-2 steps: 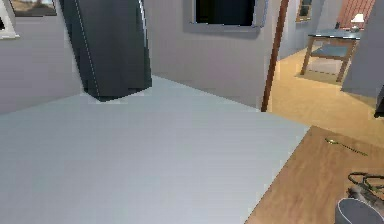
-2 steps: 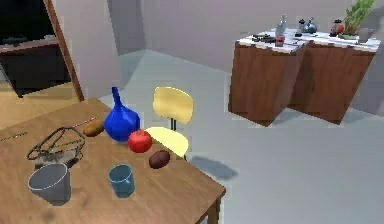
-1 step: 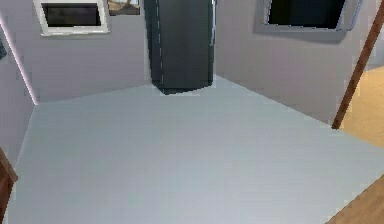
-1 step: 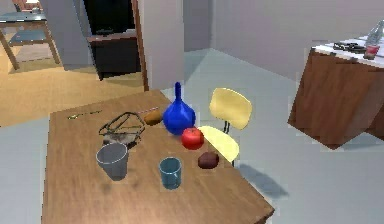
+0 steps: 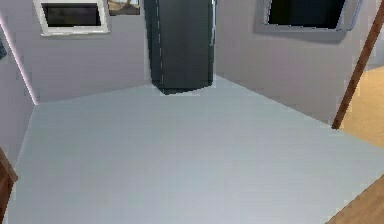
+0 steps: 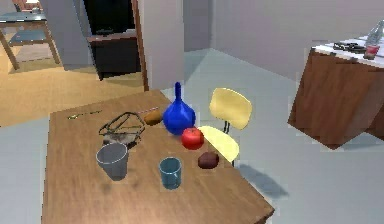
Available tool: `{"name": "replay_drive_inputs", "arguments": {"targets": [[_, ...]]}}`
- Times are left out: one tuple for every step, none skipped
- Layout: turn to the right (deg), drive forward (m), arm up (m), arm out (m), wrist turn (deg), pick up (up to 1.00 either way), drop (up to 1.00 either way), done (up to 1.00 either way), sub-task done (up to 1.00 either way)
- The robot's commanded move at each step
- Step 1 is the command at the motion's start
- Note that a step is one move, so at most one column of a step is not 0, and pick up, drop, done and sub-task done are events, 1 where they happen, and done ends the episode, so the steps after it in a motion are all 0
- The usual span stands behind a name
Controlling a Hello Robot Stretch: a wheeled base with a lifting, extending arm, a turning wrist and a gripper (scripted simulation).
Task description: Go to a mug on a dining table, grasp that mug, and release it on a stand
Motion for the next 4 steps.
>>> {"name": "replay_drive_inputs", "arguments": {"targets": [[0.0, 0.00, 0.36, 0.00, 0.0, 0.00, 0.00, 0.00, 0.00], [0.0, 0.00, 0.00, 0.20, 0.0, 0.00, 0.00, 0.00, 0.00], [0.0, 0.00, 0.00, 0.00, 45.0, 0.00, 0.00, 0.00, 0.00], [0.0, 0.00, 0.00, 0.00, 45.0, 0.00, 0.00, 0.00, 0.00]]}}
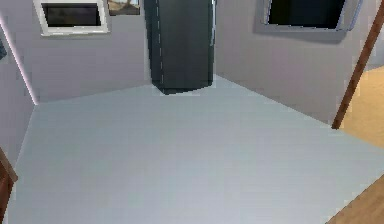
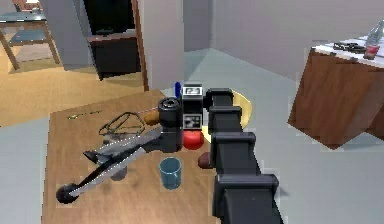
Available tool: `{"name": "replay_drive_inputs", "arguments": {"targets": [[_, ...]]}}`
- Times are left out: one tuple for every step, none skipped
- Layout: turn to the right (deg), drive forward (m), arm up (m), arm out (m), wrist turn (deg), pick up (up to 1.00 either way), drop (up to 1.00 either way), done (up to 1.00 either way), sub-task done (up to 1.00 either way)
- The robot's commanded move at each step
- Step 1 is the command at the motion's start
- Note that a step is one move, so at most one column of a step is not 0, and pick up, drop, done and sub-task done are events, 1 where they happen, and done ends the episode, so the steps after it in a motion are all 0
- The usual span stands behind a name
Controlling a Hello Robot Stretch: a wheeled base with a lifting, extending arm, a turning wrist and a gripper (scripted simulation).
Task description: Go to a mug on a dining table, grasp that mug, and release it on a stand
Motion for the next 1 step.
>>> {"name": "replay_drive_inputs", "arguments": {"targets": [[0.0, 0.00, 0.00, 0.00, 45.0, 0.00, 0.00, 0.00, 0.00]]}}
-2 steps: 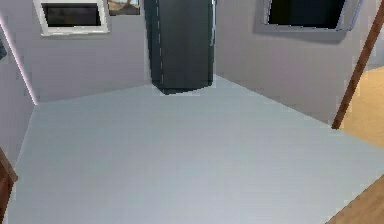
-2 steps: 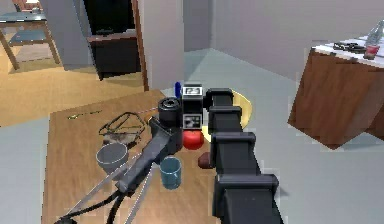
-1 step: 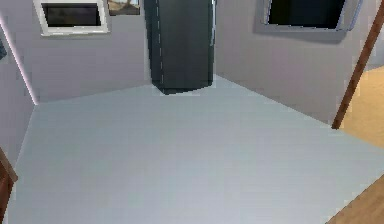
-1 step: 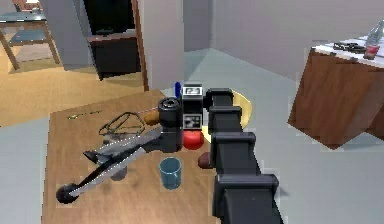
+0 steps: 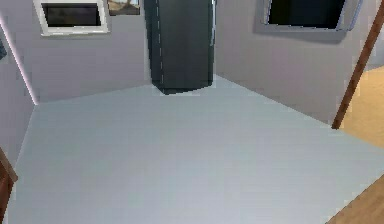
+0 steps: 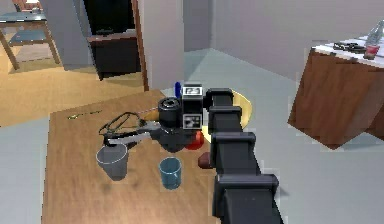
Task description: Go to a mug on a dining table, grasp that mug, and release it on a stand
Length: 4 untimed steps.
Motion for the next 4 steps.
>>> {"name": "replay_drive_inputs", "arguments": {"targets": [[0.0, 0.00, 0.00, 0.00, 36.0, 0.00, 0.00, 0.00, 0.00], [0.0, 0.00, -0.30, 0.00, 0.0, 0.00, 0.00, 0.00, 0.00], [0.0, 0.00, 0.00, 0.00, 0.0, 1.00, 0.00, 0.00, 0.00], [0.0, 0.00, 0.10, 0.00, 0.0, 0.00, 0.00, 0.00, 0.00]]}}
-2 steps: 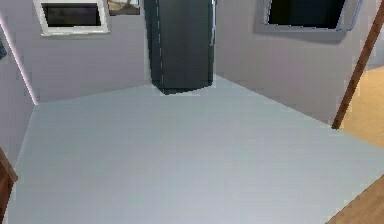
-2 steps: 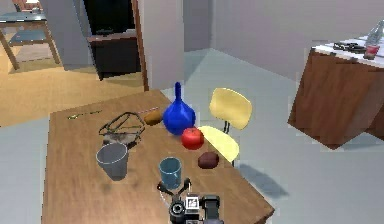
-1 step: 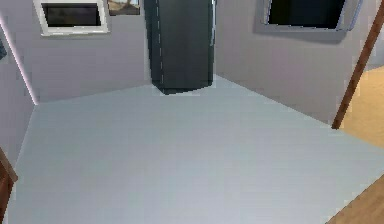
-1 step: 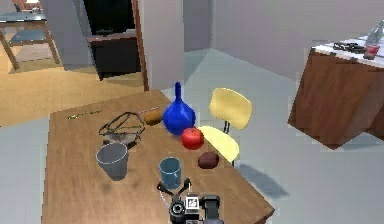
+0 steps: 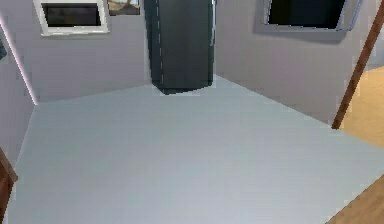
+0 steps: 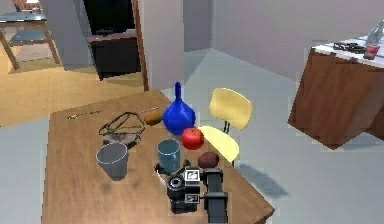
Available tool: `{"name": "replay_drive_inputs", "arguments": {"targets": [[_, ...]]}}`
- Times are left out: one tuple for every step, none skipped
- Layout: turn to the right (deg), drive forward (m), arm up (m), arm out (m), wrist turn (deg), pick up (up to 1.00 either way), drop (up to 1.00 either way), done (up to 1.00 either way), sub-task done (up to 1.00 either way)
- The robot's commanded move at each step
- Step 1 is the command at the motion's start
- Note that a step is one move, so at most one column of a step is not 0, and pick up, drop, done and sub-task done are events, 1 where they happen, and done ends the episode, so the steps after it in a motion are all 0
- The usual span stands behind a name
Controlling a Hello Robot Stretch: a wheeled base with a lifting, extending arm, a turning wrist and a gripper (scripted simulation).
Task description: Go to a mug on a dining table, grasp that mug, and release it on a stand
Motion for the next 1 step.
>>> {"name": "replay_drive_inputs", "arguments": {"targets": [[0.0, 0.00, 0.22, 0.00, 0.0, 0.00, 0.00, 0.00, 0.00]]}}
